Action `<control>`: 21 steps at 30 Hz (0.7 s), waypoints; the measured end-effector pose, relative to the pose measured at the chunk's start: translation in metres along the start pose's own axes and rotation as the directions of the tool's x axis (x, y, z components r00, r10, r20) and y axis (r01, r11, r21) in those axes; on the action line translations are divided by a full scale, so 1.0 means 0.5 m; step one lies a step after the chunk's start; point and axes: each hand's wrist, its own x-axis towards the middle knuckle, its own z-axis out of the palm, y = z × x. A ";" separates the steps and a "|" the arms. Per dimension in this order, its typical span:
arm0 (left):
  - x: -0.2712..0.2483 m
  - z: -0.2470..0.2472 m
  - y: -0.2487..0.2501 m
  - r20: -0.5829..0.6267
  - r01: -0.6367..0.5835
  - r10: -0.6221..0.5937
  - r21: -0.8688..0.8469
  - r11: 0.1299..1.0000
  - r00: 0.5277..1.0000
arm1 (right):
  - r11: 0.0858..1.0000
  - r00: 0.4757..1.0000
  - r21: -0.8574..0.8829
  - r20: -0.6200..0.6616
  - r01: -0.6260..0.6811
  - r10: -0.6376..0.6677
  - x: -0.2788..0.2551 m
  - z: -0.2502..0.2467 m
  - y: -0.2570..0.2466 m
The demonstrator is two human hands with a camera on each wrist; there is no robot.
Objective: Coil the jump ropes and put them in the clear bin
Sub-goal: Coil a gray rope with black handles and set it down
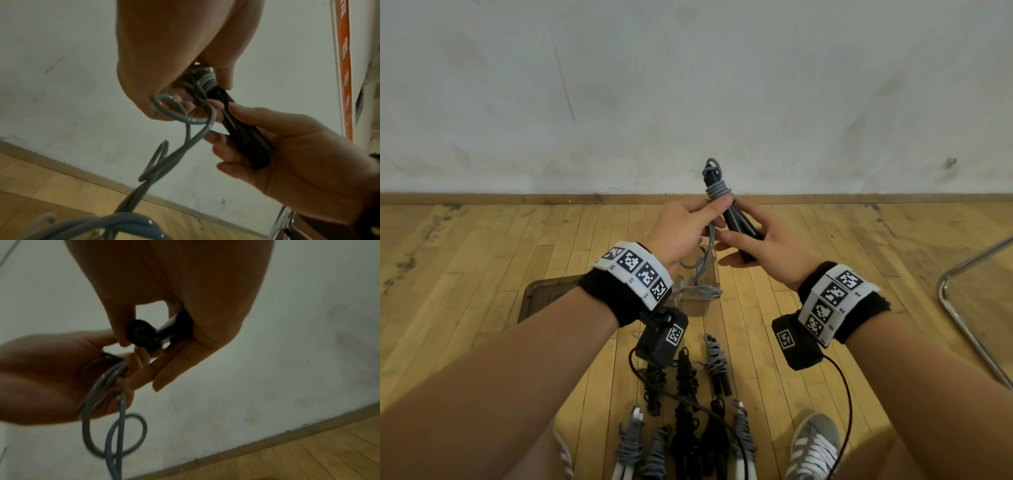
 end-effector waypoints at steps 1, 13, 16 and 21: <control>0.000 -0.001 0.000 -0.006 -0.003 0.003 0.009 1.000 1.000 | 1.000 1.000 -0.018 -0.010 0.013 -0.013 0.000 -0.002 -0.001; 0.005 -0.013 -0.015 0.023 -0.012 0.005 0.316 0.949 1.000 | 0.985 0.988 -0.160 -0.129 0.059 -0.081 -0.006 -0.024 -0.021; -0.004 -0.010 -0.006 0.106 0.082 -0.101 0.172 0.982 0.989 | 0.972 0.985 -0.222 -0.130 0.082 -0.112 -0.009 -0.026 -0.024; -0.012 -0.003 -0.002 0.150 0.060 -0.085 0.163 0.985 0.985 | 0.942 0.976 -0.323 -0.158 0.090 -0.148 -0.009 -0.032 -0.018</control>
